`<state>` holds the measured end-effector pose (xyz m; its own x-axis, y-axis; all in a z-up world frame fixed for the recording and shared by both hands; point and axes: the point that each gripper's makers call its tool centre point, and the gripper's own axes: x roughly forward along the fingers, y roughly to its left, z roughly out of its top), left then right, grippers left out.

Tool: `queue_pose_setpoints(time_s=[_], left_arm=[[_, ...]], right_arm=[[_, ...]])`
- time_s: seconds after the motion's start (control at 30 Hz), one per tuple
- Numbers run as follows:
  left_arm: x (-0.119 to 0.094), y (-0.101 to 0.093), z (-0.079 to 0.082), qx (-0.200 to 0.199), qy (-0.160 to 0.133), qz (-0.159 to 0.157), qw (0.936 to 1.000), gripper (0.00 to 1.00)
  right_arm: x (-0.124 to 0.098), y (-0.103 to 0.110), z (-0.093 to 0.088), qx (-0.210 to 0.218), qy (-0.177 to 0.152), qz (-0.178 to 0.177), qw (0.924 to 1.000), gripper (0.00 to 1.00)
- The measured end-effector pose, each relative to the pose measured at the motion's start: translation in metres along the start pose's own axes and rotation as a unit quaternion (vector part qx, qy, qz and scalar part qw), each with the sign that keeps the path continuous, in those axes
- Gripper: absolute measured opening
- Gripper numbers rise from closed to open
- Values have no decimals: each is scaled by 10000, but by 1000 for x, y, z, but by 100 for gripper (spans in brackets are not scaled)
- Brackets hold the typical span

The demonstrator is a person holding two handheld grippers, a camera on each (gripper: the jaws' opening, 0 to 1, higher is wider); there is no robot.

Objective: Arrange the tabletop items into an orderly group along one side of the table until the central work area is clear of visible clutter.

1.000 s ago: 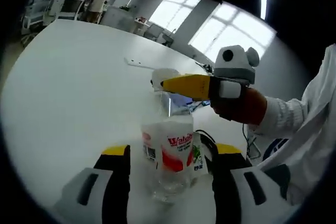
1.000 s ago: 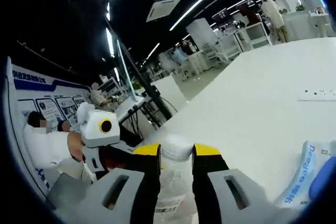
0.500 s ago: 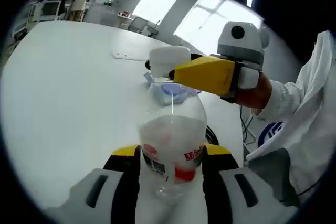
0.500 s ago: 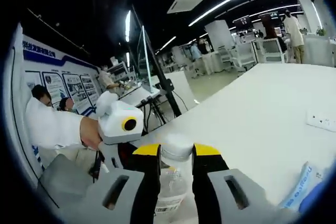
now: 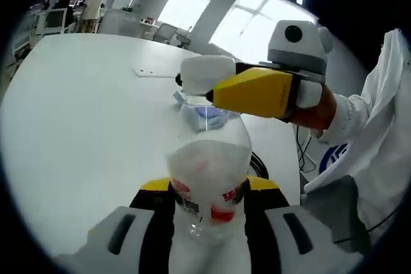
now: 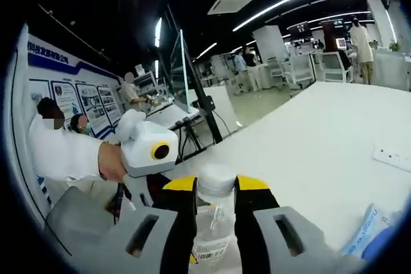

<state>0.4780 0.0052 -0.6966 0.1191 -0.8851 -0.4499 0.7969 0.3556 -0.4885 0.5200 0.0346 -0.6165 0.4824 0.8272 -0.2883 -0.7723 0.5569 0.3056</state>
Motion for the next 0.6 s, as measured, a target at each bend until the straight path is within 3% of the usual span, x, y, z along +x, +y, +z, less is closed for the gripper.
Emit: queue_pose_setpoints(time_s=[0.2, 0.6], left_arm=[[-5, -4, 14, 34, -148, 14, 9999, 41], [3, -9, 57, 544, -294, 58, 9981, 41]], right_arm=[[-4, 1, 16, -99, -135, -13, 9999, 19], [-25, -9, 50, -529, -336, -191, 9979, 19]])
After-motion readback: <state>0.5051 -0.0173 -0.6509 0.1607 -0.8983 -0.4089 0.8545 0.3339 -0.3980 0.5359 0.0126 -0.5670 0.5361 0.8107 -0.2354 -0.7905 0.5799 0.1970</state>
